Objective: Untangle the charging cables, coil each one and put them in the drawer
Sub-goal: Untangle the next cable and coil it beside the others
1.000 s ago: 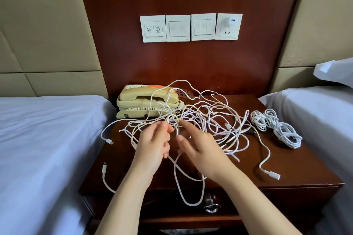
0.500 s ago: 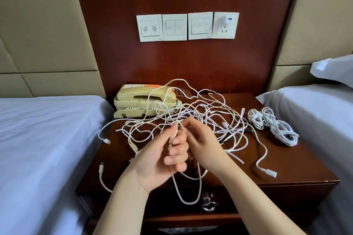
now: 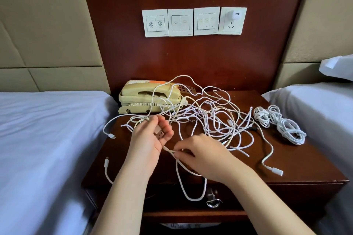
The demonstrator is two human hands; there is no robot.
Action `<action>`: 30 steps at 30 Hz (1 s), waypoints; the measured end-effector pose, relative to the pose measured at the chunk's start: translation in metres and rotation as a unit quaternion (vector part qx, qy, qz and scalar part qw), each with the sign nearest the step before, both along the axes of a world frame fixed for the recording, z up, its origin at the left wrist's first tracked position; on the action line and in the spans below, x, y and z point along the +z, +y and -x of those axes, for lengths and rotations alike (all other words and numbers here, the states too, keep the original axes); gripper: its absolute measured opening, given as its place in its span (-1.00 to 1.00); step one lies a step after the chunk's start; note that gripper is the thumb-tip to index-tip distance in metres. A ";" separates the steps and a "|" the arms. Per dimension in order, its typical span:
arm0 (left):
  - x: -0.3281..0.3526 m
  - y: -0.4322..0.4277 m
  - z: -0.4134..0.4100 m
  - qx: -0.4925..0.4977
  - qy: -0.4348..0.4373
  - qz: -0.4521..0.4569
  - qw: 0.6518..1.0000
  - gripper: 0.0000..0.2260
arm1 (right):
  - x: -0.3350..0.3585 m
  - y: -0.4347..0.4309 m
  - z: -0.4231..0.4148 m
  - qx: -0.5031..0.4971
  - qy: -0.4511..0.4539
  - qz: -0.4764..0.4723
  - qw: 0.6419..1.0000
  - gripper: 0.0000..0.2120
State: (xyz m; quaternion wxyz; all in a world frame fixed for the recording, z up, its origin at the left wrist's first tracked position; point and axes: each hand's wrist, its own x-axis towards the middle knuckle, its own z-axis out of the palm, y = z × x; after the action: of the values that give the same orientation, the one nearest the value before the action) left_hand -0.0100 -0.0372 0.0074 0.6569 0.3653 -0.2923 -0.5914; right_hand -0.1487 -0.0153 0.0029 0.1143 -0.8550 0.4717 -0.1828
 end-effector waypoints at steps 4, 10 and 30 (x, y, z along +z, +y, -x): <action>-0.006 -0.002 -0.004 0.053 -0.163 0.024 0.985 -0.75 | 0.010 0.001 0.008 -0.015 0.006 -0.005 1.000 -0.82; -0.008 0.002 0.002 0.062 -0.452 0.081 0.886 -0.74 | 0.028 0.003 0.012 -0.024 -0.045 0.074 0.996 -0.80; 0.010 0.025 0.034 -0.292 -0.187 0.053 0.936 -0.59 | 0.007 -0.030 0.030 -0.054 -0.339 0.078 0.936 -0.69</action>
State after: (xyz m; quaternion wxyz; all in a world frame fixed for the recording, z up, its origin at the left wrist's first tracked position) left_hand -0.0441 -0.0125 0.0175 0.4065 0.3327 -0.5345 -0.6621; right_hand -0.1786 -0.0452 0.0097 0.1901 -0.7222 0.4344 -0.5035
